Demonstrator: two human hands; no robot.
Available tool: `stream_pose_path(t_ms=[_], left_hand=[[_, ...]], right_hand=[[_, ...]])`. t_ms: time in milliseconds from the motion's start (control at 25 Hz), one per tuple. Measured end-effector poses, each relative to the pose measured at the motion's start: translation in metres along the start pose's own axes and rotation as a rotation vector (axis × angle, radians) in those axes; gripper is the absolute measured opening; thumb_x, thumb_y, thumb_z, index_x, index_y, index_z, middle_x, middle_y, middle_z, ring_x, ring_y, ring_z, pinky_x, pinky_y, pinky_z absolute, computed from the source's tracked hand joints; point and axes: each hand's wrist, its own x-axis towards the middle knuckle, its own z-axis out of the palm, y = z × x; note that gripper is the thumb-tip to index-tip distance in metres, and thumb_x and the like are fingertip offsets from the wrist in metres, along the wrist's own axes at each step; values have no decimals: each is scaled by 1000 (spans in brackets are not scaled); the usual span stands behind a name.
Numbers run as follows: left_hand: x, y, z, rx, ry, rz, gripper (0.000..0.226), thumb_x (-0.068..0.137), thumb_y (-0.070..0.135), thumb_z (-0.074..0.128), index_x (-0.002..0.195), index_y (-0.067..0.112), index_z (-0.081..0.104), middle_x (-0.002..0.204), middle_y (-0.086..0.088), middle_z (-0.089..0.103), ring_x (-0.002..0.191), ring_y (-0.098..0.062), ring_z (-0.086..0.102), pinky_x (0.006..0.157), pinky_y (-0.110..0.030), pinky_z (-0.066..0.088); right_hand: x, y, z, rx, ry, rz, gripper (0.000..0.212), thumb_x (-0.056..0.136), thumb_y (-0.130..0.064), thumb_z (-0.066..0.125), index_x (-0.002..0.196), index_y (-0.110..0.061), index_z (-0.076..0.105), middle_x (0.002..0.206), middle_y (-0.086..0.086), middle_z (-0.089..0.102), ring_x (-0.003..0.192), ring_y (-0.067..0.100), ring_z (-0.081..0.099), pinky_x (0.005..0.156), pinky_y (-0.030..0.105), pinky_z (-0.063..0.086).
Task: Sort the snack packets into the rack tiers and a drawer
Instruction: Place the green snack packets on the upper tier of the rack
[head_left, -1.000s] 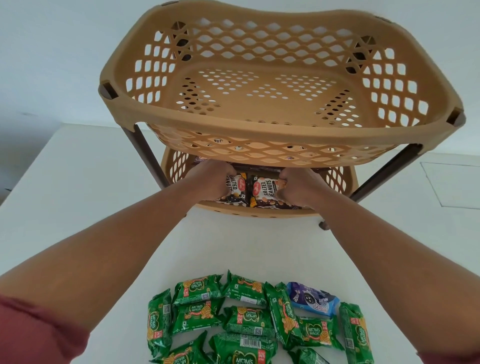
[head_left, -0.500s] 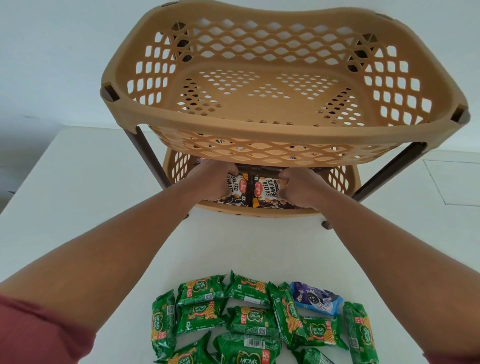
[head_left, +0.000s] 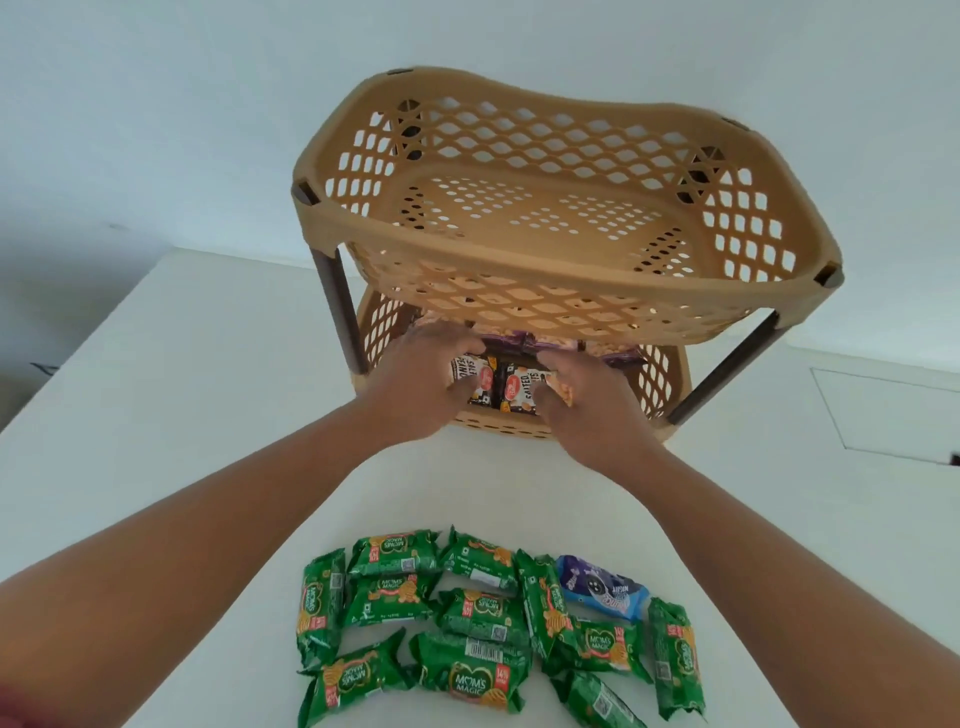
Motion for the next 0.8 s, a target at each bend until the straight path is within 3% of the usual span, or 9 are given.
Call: stream_pose_path(t_ms=[120, 280, 360, 480, 600, 680, 800], left_hand=[[-57, 6, 5, 34, 118, -24, 33, 90, 29, 67, 122, 22, 66, 126, 3, 61, 122, -23, 49, 103, -39, 38], [-152, -8, 4, -15, -80, -180, 36, 91, 32, 68, 126, 27, 63, 125, 12, 56, 110, -12, 48, 99, -39, 43], [-196, -17, 8, -58, -147, -316, 39, 91, 30, 68, 130, 30, 60, 126, 18, 51, 117, -13, 48, 103, -37, 41], [-246, -21, 22, -148, -89, -533, 49, 90, 23, 68, 137, 29, 55, 133, 13, 46, 124, -17, 49, 102, -29, 37], [-273, -12, 40, -202, -5, -688, 57, 91, 21, 67, 144, 28, 48, 147, 2, 33, 93, -8, 58, 79, -10, 44], [-277, -6, 46, -215, 48, -740, 58, 92, 23, 67, 146, 26, 47, 151, 0, 29, 80, 0, 56, 70, -18, 54], [-271, -2, 48, -204, 109, -778, 58, 90, 28, 72, 144, 23, 52, 150, -3, 33, 84, -3, 57, 87, -32, 53]], right_hand=[[-49, -1, 14, -47, 15, -127, 33, 99, -26, 59, 131, -17, 64, 126, -1, 64, 107, 15, 62, 89, 32, 50], [-121, 18, 21, -149, -301, -191, 29, 98, -38, 58, 125, -30, 66, 119, -14, 63, 87, 1, 62, 75, 25, 51], [-142, 31, 24, -165, -358, -118, 30, 96, -41, 59, 124, -34, 65, 117, -15, 63, 87, 1, 63, 78, 29, 54], [-155, 39, 39, -101, -303, 72, 38, 94, -44, 62, 130, -30, 62, 116, -9, 61, 94, 10, 62, 83, 35, 53], [-164, 37, 61, -127, -258, 167, 55, 91, -54, 58, 139, -27, 52, 122, -3, 56, 96, 17, 59, 83, 39, 53], [-169, 35, 71, -150, -256, 202, 65, 89, -60, 55, 144, -27, 45, 133, -1, 52, 102, 21, 61, 81, 41, 53], [-170, 34, 76, -168, -256, 210, 70, 90, -57, 59, 148, -24, 40, 143, 3, 48, 112, 26, 61, 77, 37, 46]])
